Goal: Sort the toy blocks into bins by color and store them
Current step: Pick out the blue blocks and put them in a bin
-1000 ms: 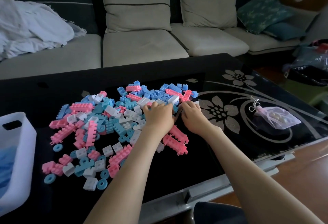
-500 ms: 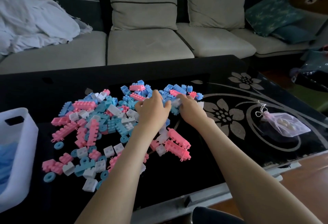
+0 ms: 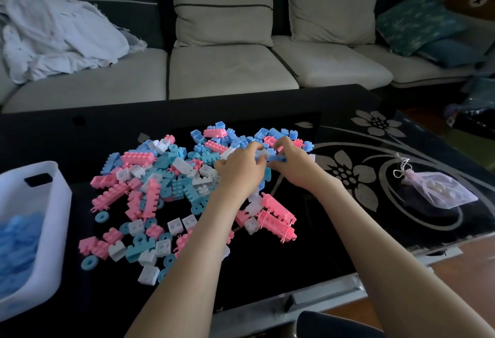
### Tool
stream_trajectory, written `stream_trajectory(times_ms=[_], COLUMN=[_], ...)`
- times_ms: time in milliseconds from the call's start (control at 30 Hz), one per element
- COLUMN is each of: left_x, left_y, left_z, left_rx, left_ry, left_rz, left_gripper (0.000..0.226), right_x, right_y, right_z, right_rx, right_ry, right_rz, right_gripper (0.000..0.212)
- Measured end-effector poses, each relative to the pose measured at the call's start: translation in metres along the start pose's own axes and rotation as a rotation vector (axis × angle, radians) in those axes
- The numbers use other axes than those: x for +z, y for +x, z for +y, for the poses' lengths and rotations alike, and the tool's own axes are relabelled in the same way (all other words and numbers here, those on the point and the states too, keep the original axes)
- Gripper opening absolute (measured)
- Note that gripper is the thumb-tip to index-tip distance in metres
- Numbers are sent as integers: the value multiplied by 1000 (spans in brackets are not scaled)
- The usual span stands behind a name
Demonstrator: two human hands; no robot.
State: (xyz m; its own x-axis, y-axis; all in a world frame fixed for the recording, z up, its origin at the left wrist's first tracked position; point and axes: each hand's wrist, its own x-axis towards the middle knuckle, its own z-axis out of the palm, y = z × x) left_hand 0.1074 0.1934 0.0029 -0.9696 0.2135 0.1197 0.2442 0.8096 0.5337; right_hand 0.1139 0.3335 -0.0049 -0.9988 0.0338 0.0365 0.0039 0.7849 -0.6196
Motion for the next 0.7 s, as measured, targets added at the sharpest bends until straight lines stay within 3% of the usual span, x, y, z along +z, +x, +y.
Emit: stream_trajectory(times_ms=[167, 300, 367, 467, 567, 700], left_x=[-14, -37, -53, -78, -118, -177], left_y=[-12, -23, -30, -42, -59, -91], left_z=[2, -4, -16, -46, -86, -144], left_rx=[43, 16, -14, -130, -223, -336], left_ry=[5, -327, -354, -301, -185, -88], left_rz=[-33, -4, 42, 140, 231, 326], left_gripper=[34, 34, 33, 30, 35, 49], right_x=[-13, -18, -14, 3, 32, 75], right_y=[-8, -13, -18, -26, -39, -50], right_z=[-8, -39, -65, -115, -166, -220], right_rx=[63, 148, 182, 246, 216, 117], right_ry=[31, 670, 932, 1136, 1112, 850], right_rz=[-11, -67, -165, -332, -442, -476], right_gripper=[20, 21, 26, 28, 27, 23])
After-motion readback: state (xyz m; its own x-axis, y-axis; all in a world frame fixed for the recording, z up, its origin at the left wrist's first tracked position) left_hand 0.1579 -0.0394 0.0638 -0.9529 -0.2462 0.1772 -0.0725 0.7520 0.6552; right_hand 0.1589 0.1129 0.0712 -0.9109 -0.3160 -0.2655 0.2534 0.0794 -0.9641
